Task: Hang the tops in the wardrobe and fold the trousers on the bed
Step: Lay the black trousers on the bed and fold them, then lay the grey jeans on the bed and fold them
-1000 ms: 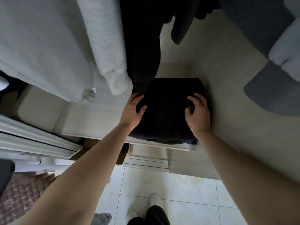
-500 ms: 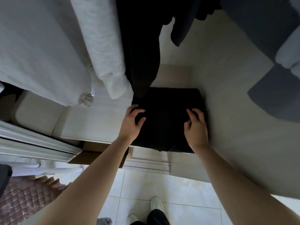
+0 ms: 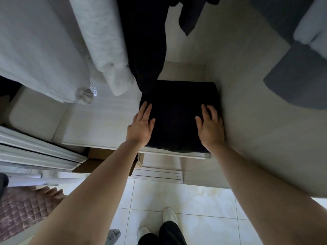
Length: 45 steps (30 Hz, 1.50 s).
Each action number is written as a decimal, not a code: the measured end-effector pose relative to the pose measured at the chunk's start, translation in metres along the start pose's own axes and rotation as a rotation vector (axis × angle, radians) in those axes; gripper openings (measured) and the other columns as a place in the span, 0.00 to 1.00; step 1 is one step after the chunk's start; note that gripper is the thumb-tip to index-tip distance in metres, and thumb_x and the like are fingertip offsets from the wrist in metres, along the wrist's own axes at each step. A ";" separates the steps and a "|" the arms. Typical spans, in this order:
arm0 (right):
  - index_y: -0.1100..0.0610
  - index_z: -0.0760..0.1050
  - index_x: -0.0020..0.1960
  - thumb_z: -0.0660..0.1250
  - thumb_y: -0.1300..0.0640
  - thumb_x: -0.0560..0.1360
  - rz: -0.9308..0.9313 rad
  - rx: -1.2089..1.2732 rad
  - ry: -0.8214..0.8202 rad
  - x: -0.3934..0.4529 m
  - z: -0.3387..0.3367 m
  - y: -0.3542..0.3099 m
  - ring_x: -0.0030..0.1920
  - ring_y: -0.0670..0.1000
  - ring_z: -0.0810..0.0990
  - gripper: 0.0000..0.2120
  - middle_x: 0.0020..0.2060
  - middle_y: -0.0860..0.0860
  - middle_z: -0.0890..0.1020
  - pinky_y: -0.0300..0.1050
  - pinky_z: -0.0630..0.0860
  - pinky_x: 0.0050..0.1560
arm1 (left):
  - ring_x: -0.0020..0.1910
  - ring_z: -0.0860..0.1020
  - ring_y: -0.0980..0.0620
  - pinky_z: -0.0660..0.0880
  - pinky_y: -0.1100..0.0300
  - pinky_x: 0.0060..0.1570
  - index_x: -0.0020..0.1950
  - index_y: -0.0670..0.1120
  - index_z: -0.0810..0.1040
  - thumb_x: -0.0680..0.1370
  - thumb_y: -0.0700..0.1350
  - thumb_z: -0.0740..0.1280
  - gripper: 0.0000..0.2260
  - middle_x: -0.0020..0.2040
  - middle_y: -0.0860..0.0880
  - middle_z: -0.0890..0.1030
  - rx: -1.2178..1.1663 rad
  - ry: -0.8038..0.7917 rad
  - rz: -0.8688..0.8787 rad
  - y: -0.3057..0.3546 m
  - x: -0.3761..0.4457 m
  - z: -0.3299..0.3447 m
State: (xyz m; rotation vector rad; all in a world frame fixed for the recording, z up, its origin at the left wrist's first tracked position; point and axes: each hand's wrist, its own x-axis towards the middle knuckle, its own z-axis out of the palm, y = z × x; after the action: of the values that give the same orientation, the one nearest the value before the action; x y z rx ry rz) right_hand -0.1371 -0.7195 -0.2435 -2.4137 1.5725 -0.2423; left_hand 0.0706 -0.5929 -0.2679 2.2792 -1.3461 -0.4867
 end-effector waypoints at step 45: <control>0.60 0.73 0.63 0.60 0.56 0.78 -1.532 0.400 -0.620 -0.401 -0.149 -0.295 0.59 0.57 0.73 0.16 0.56 0.56 0.77 0.53 0.73 0.57 | 0.64 0.71 0.41 0.65 0.47 0.68 0.65 0.44 0.77 0.79 0.40 0.64 0.15 0.62 0.43 0.78 -0.034 1.020 -1.365 0.072 -0.639 -0.184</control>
State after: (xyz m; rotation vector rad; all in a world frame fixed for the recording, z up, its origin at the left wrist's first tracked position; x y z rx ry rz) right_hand -0.0821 -0.2559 -0.0152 -2.3982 -0.6666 -0.0213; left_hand -0.1837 -0.0228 -0.0275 2.4584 0.7533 0.3060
